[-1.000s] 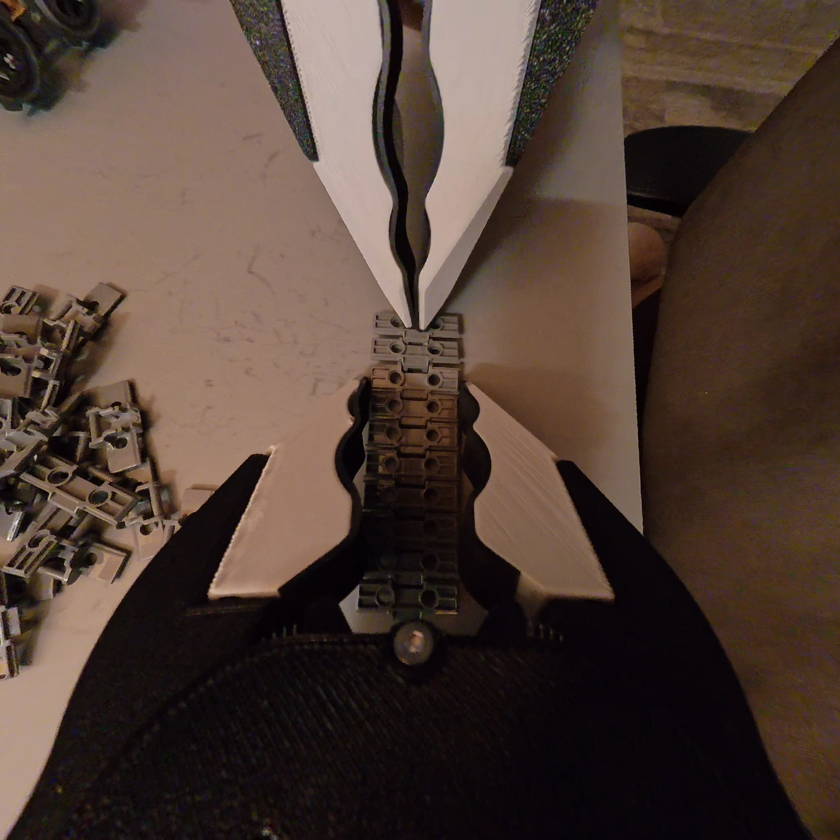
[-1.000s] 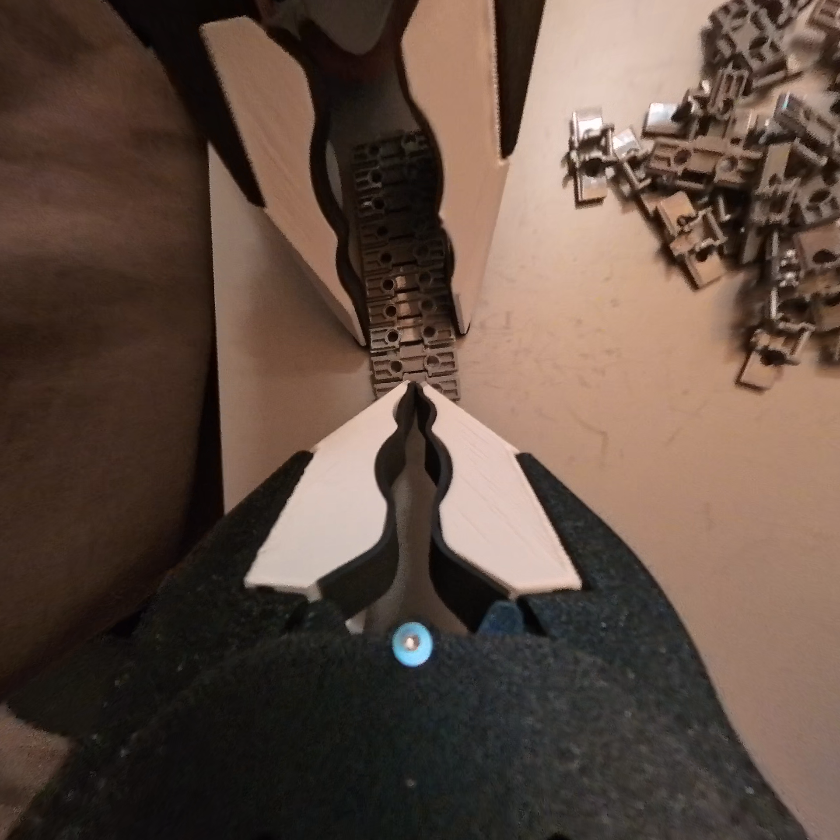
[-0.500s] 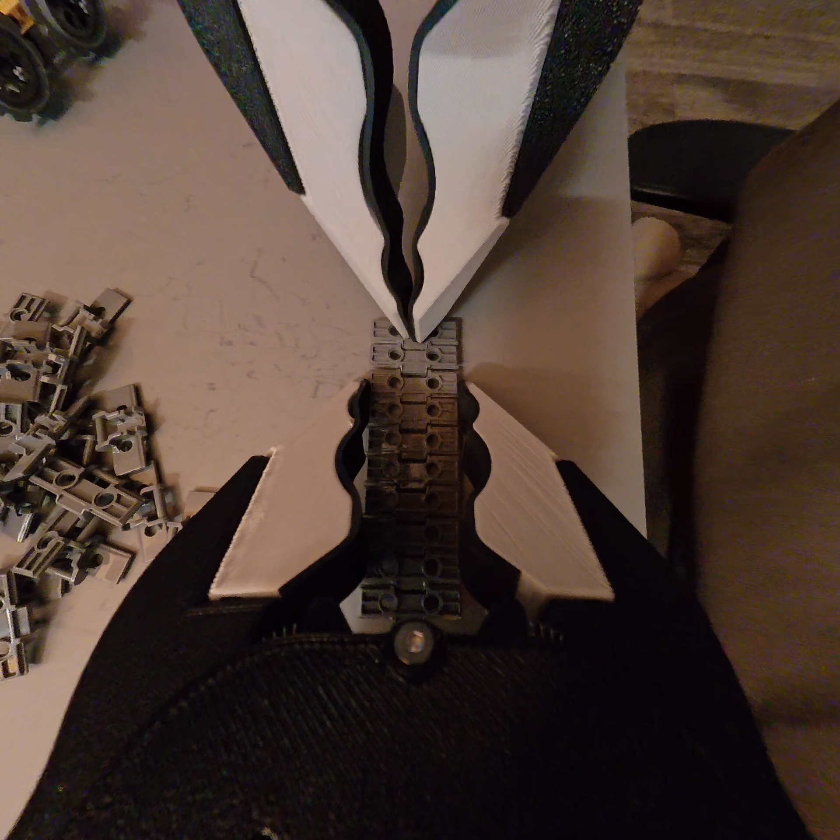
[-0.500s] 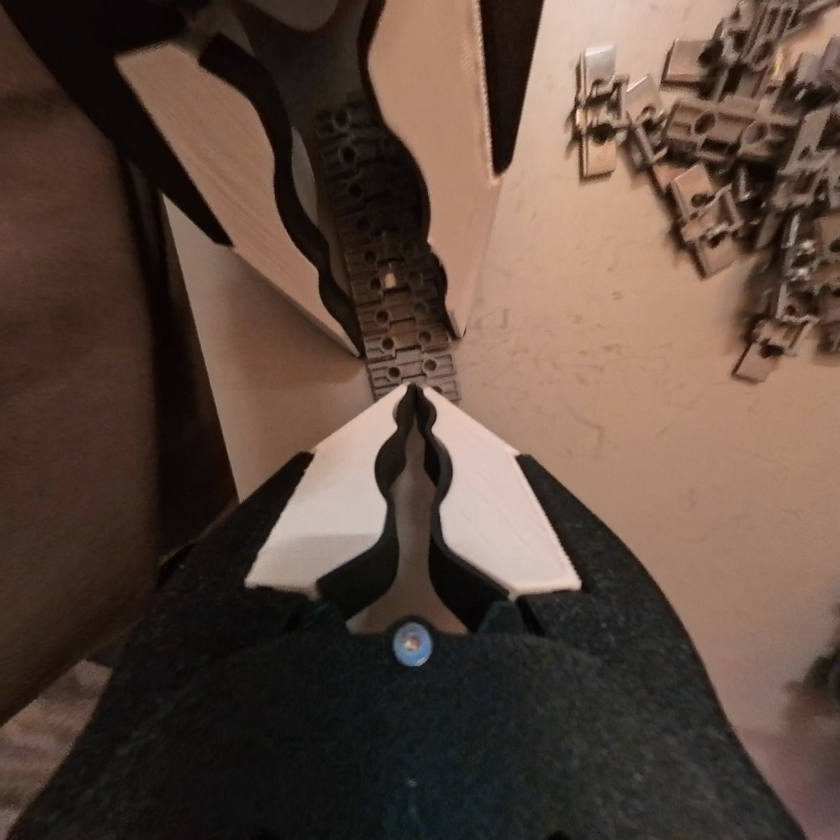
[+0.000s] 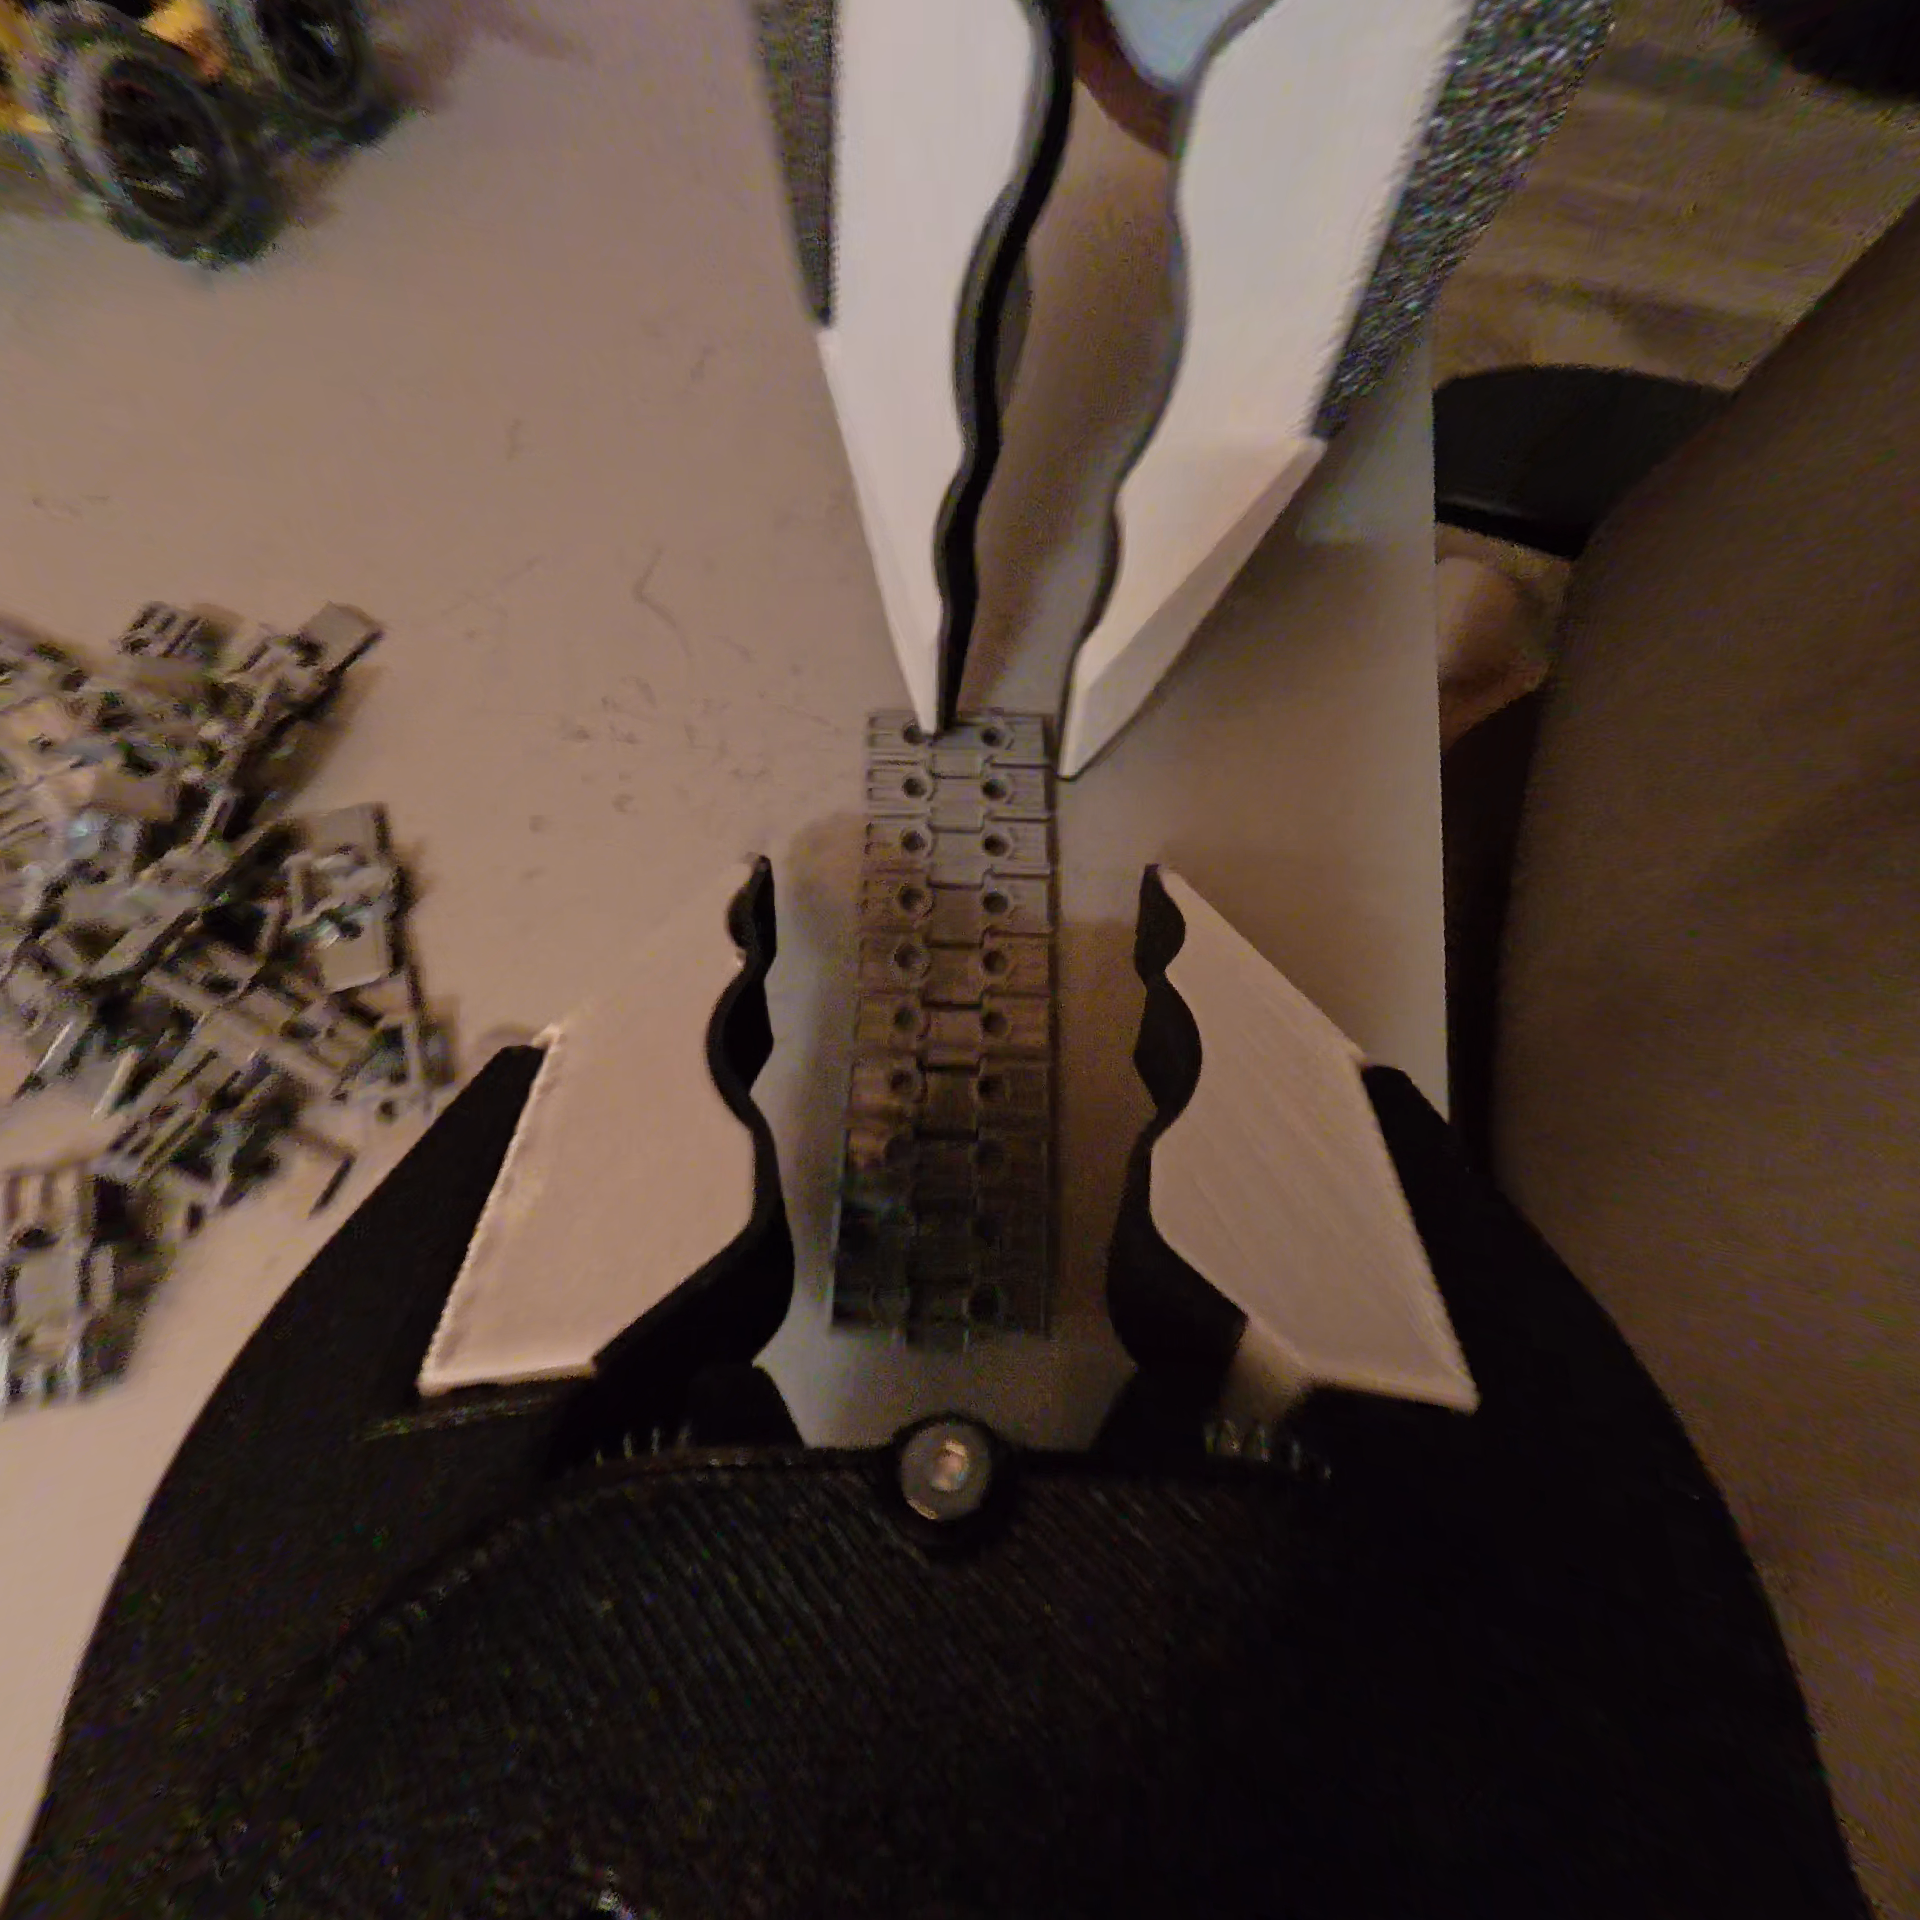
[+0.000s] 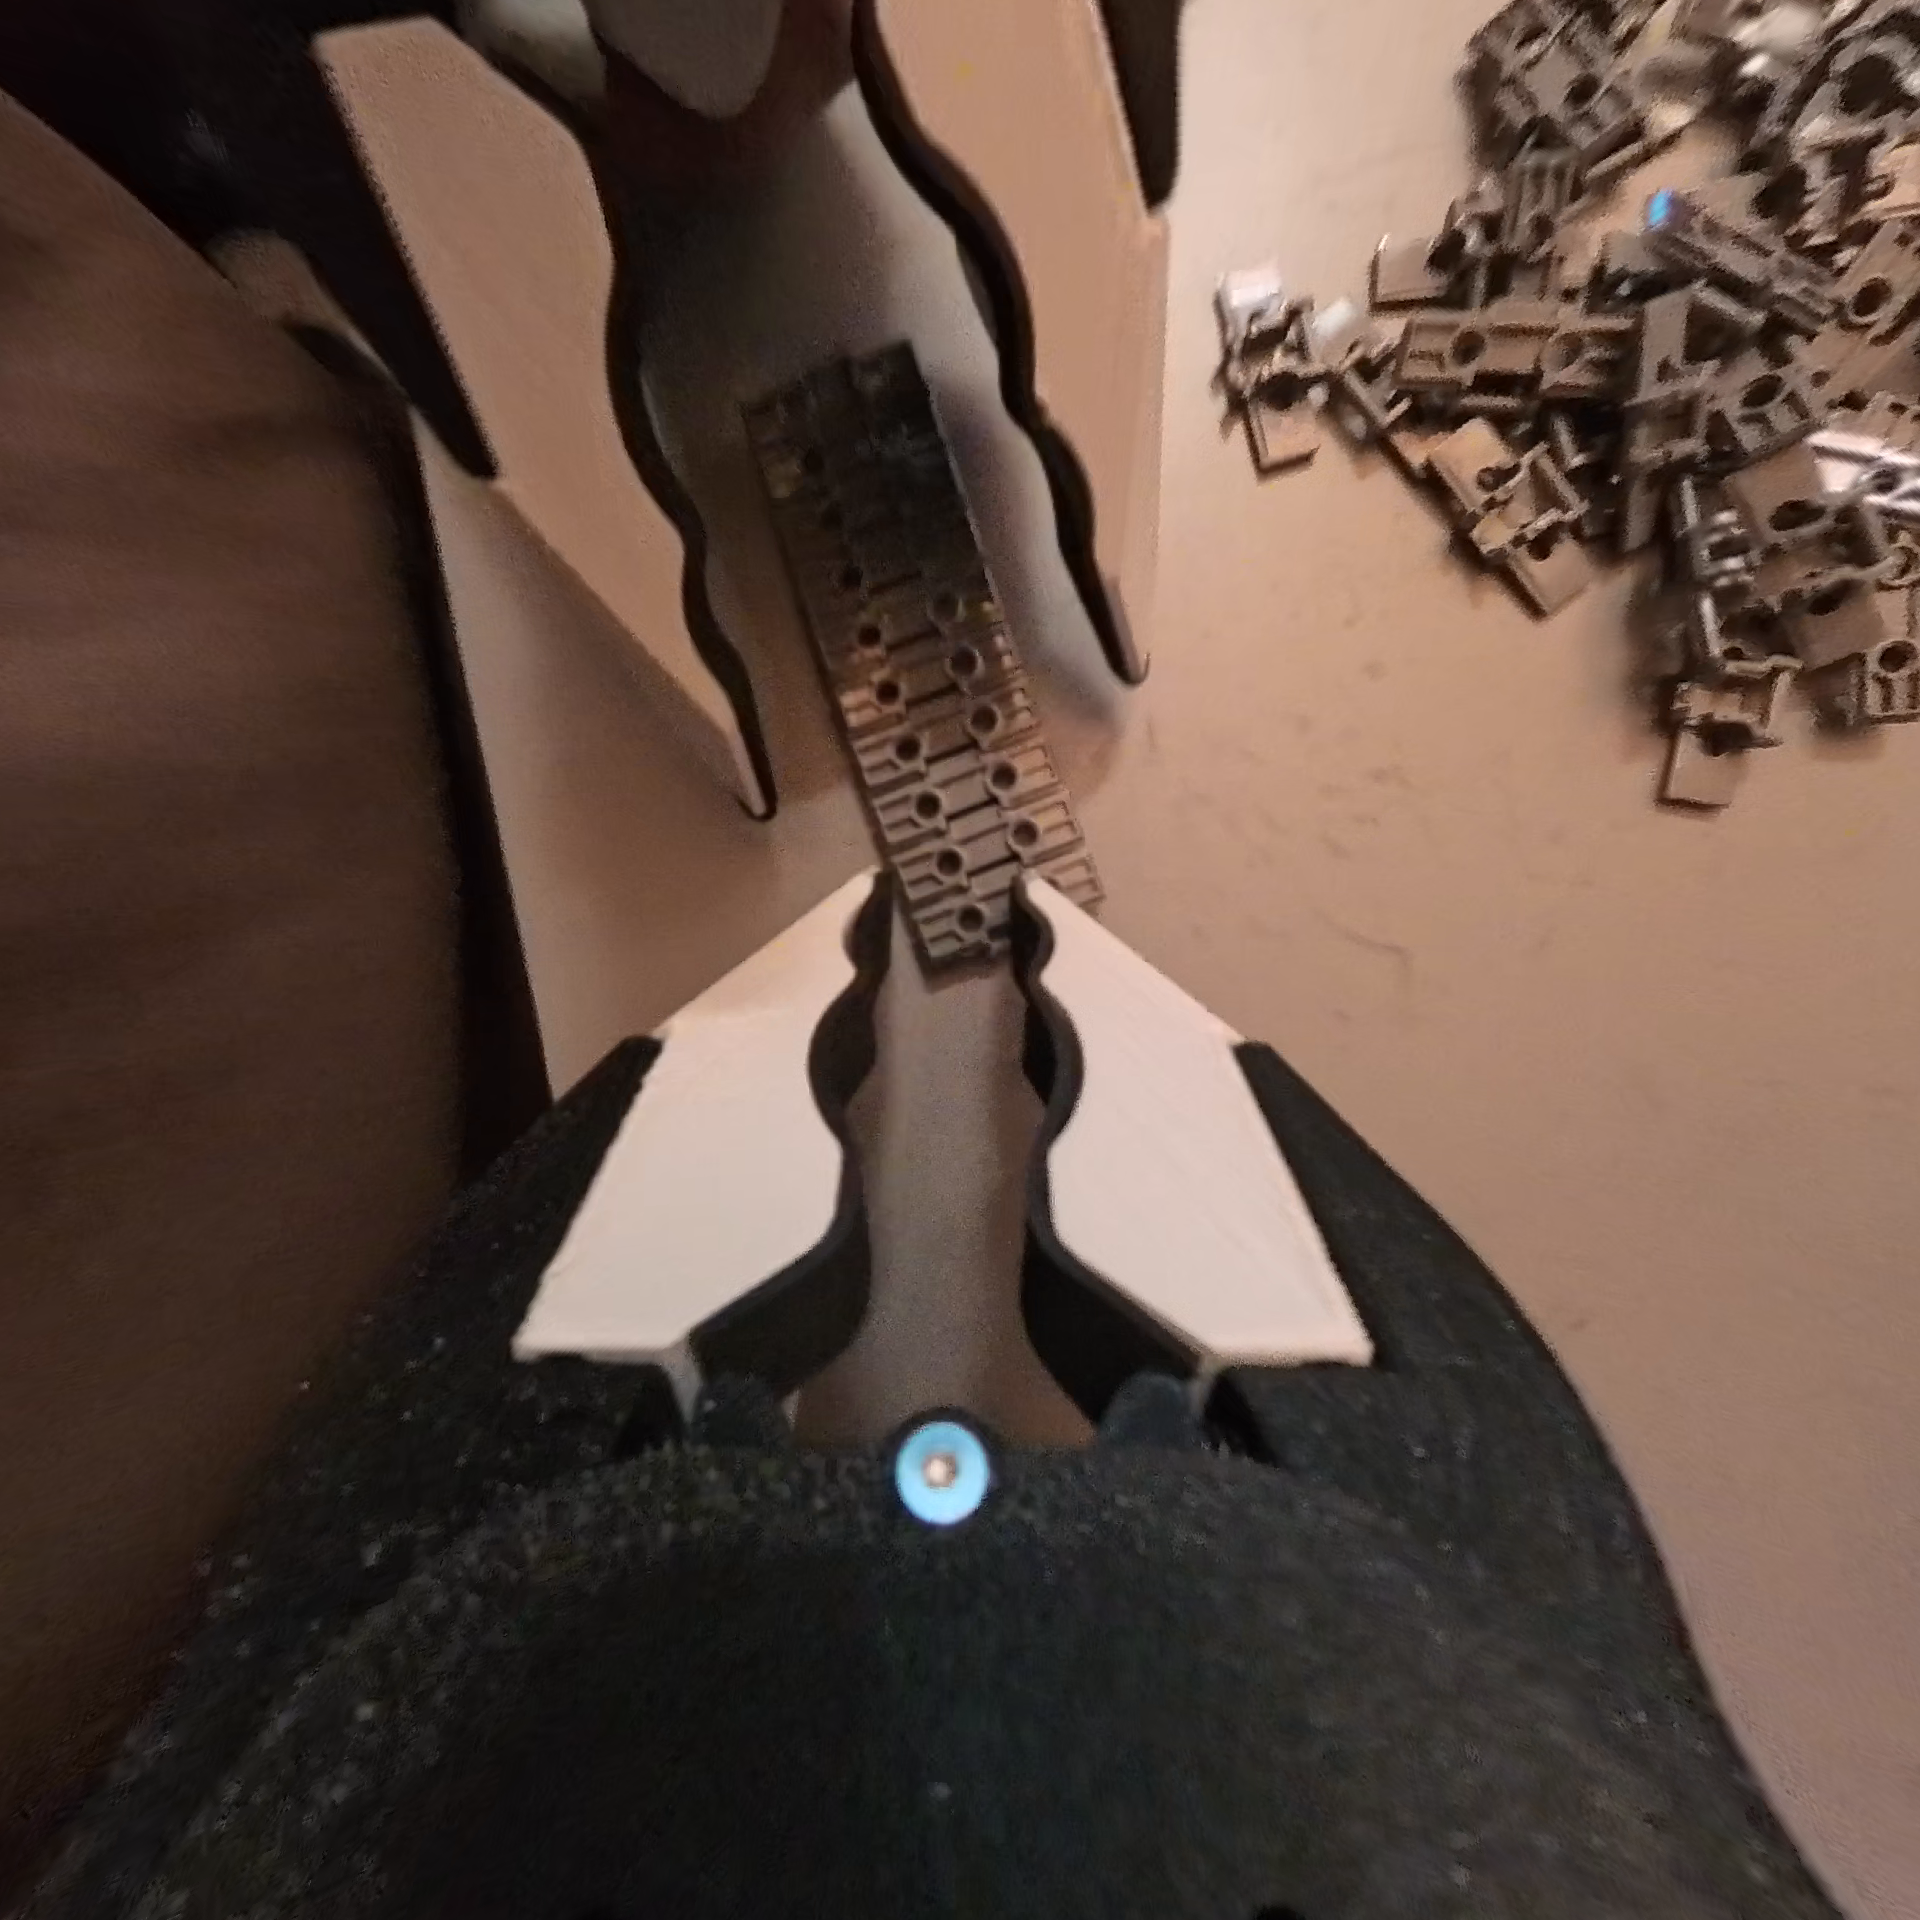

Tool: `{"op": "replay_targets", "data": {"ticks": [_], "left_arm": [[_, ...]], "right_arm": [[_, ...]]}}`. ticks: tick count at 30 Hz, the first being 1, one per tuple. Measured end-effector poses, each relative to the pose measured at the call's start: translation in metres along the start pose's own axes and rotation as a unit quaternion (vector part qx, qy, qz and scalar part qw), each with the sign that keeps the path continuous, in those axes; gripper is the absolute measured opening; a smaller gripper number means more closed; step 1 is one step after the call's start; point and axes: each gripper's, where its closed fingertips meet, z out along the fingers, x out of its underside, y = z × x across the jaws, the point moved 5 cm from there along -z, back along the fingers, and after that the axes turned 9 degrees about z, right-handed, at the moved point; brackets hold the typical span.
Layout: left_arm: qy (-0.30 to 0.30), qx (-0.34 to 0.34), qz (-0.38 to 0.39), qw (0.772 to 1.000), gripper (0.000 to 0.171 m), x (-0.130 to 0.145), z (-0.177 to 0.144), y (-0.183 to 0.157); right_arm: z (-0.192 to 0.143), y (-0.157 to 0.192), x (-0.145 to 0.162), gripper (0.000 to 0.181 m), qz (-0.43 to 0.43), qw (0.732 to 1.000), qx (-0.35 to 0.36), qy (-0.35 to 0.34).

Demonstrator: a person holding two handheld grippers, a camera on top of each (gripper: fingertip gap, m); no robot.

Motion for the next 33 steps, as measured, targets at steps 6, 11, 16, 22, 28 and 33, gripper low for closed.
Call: {"op": "replay_targets", "data": {"ticks": [6, 11, 16, 22, 28, 33], "left_arm": [[-0.054, -0.071, -0.072, 0.993, 0.066, 0.019, -0.061, 0.001], [-0.068, -0.065, -0.087, 0.992, 0.064, 0.03, -0.061, -0.014], [-0.039, -0.085, -0.074, 0.993, 0.065, 0.032, -0.052, -0.01], [-0.007, -0.081, -0.061, 0.995, 0.065, 0.035, -0.045, -0.013], [-0.016, -0.081, -0.068, 0.994, 0.06, 0.034, -0.047, -0.012], [-0.008, -0.076, -0.068, 0.995, 0.062, 0.034, -0.045, -0.012]], "right_arm": [[-0.017, -0.003, 0.007, 0.023, 0.062, 0.977, 0.019, -0.202], [-0.023, -0.009, 0.013, 0.032, 0.086, 0.957, 0.077, -0.267], [-0.018, -0.009, 0.011, 0.039, 0.075, 0.962, 0.081, -0.25], [-0.006, 0.0, 0.012, 0.046, 0.031, 0.974, 0.081, -0.21], [-0.002, 0.005, 0.013, 0.05, 0.012, 0.977, 0.08, -0.195], [-0.004, 0.002, 0.012, 0.052, 0.037, 0.978, 0.047, -0.201]]}}
